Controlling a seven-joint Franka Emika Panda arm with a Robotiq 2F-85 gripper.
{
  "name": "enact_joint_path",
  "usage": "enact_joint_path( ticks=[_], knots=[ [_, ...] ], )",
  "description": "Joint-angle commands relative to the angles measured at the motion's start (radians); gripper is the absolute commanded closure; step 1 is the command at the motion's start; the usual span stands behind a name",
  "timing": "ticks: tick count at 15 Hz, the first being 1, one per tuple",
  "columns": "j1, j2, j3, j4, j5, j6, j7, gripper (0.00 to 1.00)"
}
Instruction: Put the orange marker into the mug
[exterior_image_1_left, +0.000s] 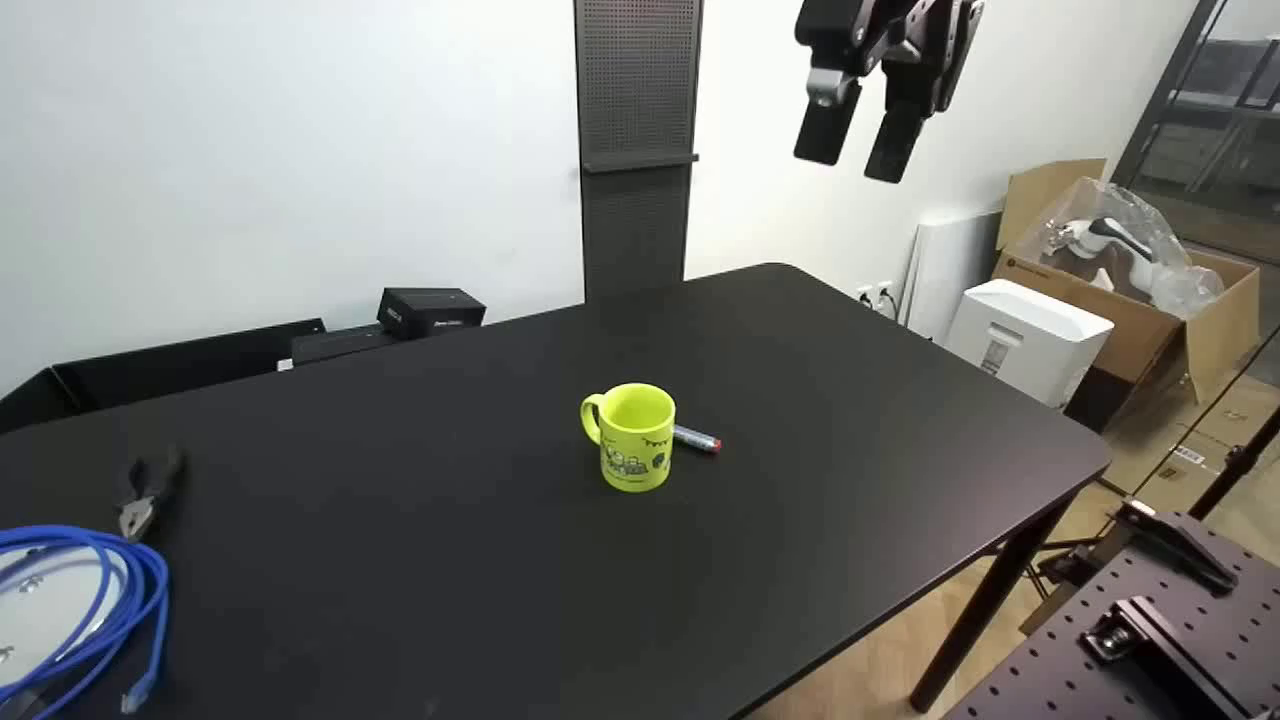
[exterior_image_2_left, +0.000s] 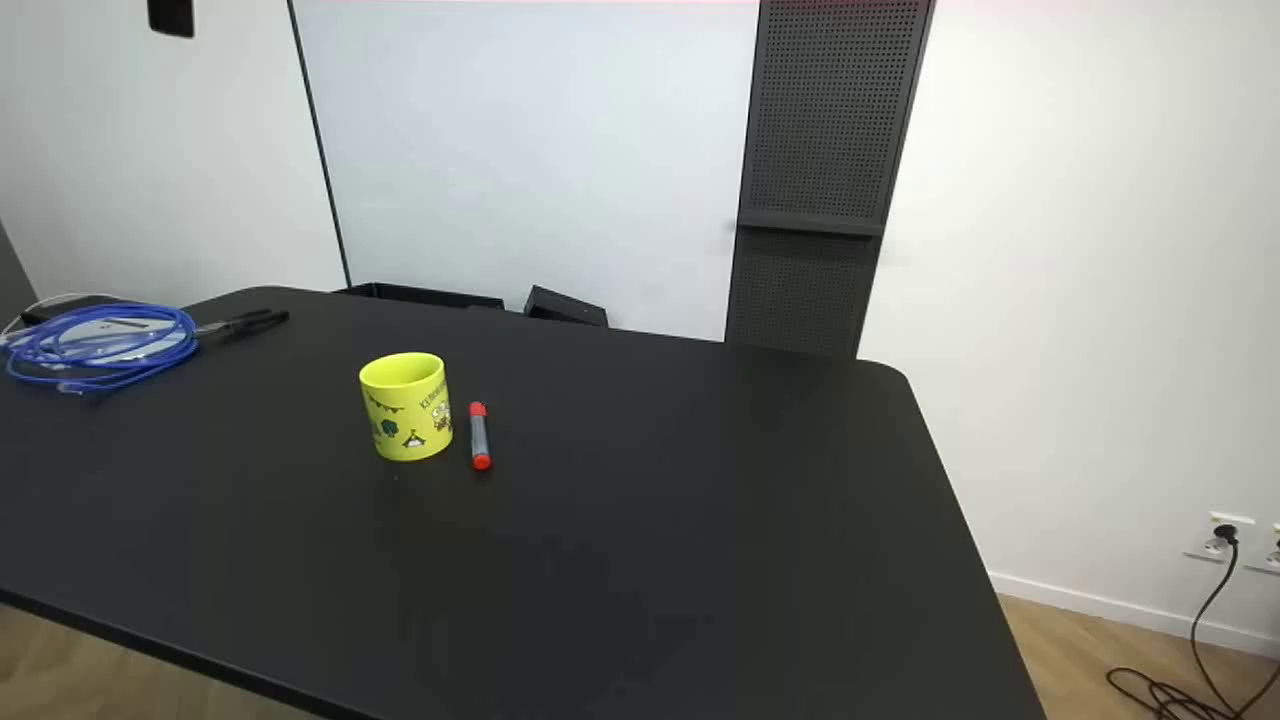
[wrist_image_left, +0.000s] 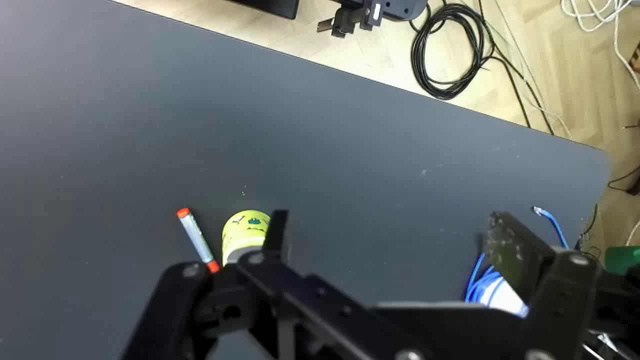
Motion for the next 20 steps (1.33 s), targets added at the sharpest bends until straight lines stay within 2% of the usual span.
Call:
enact_joint_path(
  ticks=[1,12,15,20],
  knots=[
    [-0.019,0.001,0.014,0.002,0.009,-0.003,-0.009,0.00],
    [-0.022,-0.001,0.009,-0.001,0.010,0.014,-0.016,0.00],
    [-0.074,0.027,-0.012,0.012,-0.019,0.056,-0.007,0.00],
    [-0.151,0.151,-0.052,0.058,-0.128,0.165,-0.082,0.00]
  ],
)
